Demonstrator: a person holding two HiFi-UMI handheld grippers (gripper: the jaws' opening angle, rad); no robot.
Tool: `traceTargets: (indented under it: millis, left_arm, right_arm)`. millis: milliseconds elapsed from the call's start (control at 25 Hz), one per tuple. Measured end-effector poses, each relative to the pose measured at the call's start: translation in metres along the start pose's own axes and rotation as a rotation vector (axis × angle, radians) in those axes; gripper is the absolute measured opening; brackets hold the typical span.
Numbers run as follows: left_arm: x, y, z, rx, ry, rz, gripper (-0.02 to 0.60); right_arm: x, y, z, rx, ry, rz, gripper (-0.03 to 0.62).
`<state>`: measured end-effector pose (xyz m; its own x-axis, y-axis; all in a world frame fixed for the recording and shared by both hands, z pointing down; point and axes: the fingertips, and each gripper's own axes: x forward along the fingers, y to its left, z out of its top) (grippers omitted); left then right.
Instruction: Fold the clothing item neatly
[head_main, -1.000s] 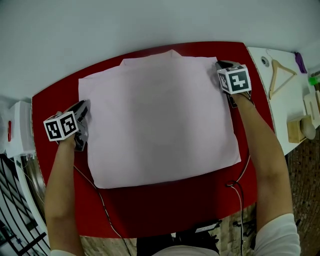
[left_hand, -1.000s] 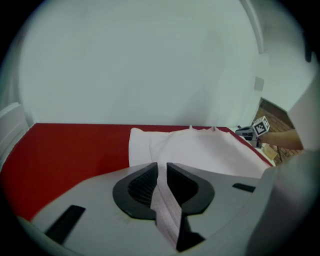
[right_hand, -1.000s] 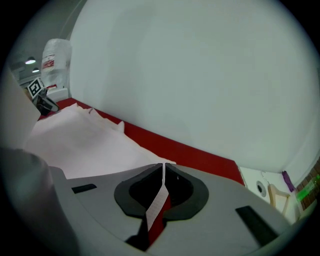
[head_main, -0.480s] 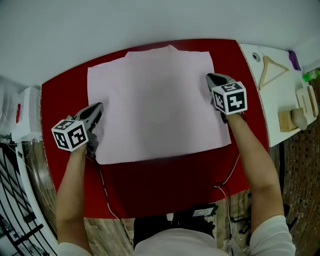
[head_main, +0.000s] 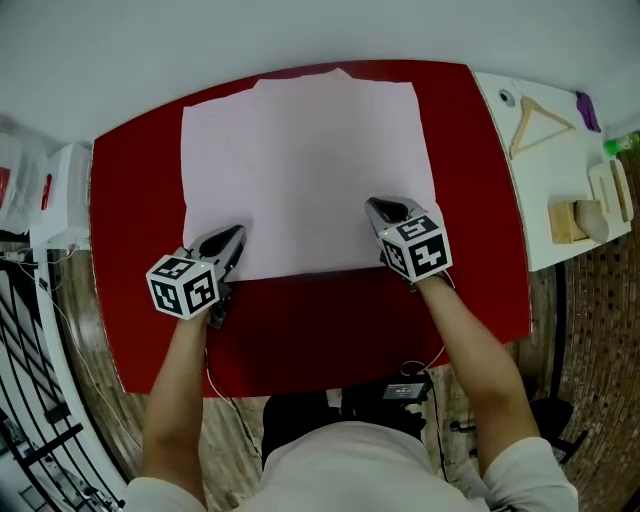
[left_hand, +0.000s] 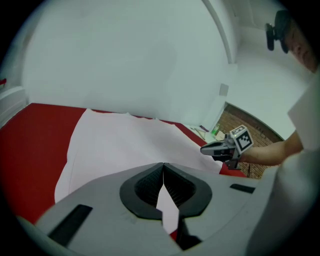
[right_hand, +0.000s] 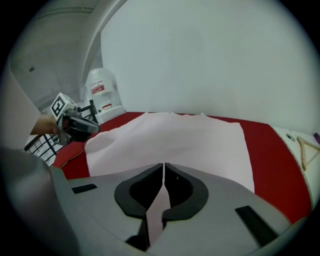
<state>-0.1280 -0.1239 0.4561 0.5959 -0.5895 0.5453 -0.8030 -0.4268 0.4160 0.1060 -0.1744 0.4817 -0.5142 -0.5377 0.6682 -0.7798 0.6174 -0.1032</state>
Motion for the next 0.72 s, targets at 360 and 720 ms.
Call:
traceTargets:
  millis: [360, 720]
  left_arm:
    - [-0.048, 0.069, -0.087, -0.186, 0.127, 0.238, 0.005]
    - [-0.059, 0.09, -0.122, -0.4, 0.116, 0.255, 0.003]
  right_arm:
    - [-0.061, -0.035, -0.1, 0.1, 0.112, -0.131, 0.021]
    - [-0.082, -0.068, -0.14, 0.283, 0.136, -0.167, 0.02]
